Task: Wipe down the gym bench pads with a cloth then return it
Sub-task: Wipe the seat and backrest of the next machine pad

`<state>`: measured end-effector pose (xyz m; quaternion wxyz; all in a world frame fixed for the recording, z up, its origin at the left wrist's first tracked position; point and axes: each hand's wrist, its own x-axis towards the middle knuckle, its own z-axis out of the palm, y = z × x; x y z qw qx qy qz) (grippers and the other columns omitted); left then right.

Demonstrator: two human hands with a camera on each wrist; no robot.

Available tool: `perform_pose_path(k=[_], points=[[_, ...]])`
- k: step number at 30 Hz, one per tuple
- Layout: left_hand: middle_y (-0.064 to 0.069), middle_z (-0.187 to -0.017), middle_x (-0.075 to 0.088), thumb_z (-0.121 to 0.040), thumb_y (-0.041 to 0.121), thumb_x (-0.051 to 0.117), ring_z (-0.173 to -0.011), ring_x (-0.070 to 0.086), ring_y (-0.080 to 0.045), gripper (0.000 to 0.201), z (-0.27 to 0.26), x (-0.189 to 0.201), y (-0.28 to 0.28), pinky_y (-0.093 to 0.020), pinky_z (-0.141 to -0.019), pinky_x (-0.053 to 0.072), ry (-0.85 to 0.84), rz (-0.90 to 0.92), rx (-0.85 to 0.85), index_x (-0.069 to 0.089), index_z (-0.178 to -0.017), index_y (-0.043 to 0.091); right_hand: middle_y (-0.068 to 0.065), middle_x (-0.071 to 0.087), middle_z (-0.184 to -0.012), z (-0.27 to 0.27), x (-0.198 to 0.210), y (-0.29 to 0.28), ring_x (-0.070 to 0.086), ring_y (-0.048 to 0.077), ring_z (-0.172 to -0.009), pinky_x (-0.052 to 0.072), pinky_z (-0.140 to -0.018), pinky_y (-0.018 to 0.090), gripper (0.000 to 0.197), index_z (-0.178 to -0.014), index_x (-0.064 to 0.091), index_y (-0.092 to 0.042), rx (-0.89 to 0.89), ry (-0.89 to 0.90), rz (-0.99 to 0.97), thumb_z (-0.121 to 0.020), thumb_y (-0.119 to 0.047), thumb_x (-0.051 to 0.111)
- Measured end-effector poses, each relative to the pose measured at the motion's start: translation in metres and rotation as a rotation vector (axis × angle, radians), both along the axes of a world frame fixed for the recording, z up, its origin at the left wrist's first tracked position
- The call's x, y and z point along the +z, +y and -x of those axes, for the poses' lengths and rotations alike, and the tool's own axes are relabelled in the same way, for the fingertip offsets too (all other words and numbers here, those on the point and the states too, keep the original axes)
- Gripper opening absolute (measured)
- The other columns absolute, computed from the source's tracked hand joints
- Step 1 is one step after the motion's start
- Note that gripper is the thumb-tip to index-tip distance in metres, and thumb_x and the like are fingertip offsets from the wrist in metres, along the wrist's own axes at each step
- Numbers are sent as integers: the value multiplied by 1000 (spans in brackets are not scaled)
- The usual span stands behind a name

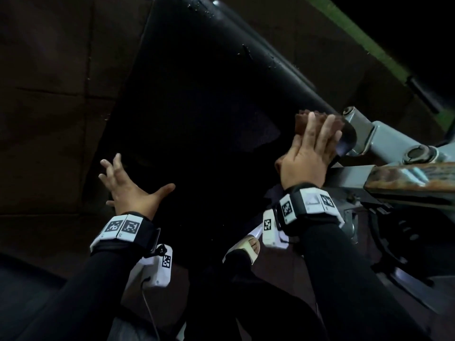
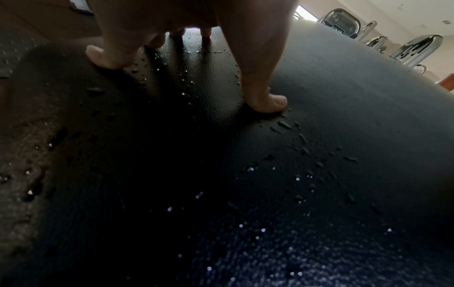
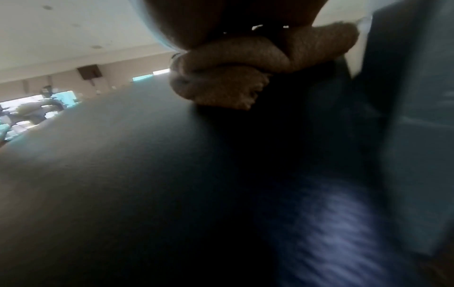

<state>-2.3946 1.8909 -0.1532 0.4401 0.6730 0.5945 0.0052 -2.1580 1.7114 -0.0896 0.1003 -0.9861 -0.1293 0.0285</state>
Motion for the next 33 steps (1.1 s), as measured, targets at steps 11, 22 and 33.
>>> perform_pose_path(k=[11,22,33], points=[[-2,-159,-10,-53,42,87,-145,-13,-27,123,-2,2,0,-74,-104,7,-14,-3,10,9,-148,30,-6,19,-156,-76,21,24,10,30,-143,1,-115,49,44,-142,33,-32,-383,96,-13,-99,-37,24],[-2,-159,-10,-52,41,88,-145,-13,-27,126,-2,0,1,-73,-104,5,-16,0,17,9,-149,29,-4,1,-158,-10,3,-9,-4,28,-145,0,-115,46,54,-148,13,-34,130,13,41,-98,-34,34],[-4,-159,-9,-54,34,89,-145,-14,-29,123,-3,1,1,-75,-104,4,-37,11,32,10,-148,28,-4,13,-157,-71,19,51,4,30,-144,-5,-114,45,48,-147,23,-33,-37,115,-35,-99,-31,29]])
